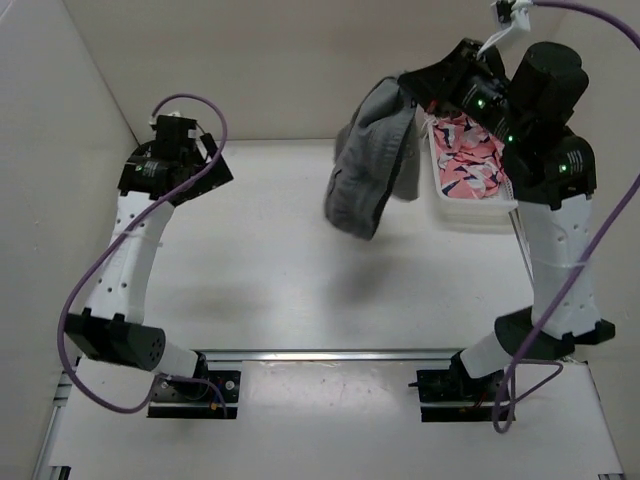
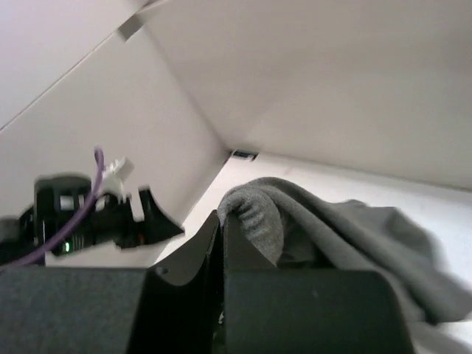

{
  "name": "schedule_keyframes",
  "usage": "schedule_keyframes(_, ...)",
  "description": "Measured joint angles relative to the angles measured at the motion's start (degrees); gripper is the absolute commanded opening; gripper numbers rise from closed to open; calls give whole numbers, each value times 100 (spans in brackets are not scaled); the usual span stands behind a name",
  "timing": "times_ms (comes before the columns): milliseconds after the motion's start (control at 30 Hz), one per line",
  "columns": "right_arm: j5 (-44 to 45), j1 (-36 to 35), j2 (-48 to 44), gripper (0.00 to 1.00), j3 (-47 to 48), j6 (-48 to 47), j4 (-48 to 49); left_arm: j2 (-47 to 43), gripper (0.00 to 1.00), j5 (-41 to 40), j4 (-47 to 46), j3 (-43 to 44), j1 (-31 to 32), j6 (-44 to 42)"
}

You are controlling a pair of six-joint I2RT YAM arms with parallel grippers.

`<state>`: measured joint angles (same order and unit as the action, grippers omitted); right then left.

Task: Fold and stack the shorts
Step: Move the shorts to the center of the board, then flatten the shorts out

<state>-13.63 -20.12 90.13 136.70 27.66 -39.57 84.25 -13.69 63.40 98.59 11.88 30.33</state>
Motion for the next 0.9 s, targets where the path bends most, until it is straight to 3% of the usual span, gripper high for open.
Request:
schedule_keyframes(133,197,-326,-990,1,-1692,-146,149,-501,100,264,-7,-7,-361,-4)
schedule_keyframes(167,249,-280,-1163,10,-2186,-160,173,-577,100,337,-44,-35,-387,-37)
schedule_keyframes(200,308,-177,-1309,50,-2697,-160,192,-649,100,446,-94,-105,-393,-79)
schedule_keyframes(233,380,-37,-1399,69,-3161,-131,153,-699,100,544,-151,-212,-385,-107)
schedule_keyframes(300,544,387,-1266,79,-3915,-192,120,-713,100,702,-229,-498,-332,-173)
schedule_keyframes(433,874,1012,-352,79,-4791,-210,-116,-439,99,883,-426,-1408,-149,-175)
schedule_keyframes(533,1252,999,-326,78,-5716,-151,-398,-354,99,927,-546,-2374,-44,-42)
schedule_keyframes(667,1491,393,-1246,80,-6509,-11,-566,-564,100,1038,-595,-3587,-2,372)
schedule_keyframes(767,1585,-442,-1974,86,-7058,313,-426,-859,100,1325,-776,-4369,70,824)
schedule_keyframes(900,1423,-1340,-2094,84,-8153,868,-245,-898,100,1703,-1099,-5112,525,1386)
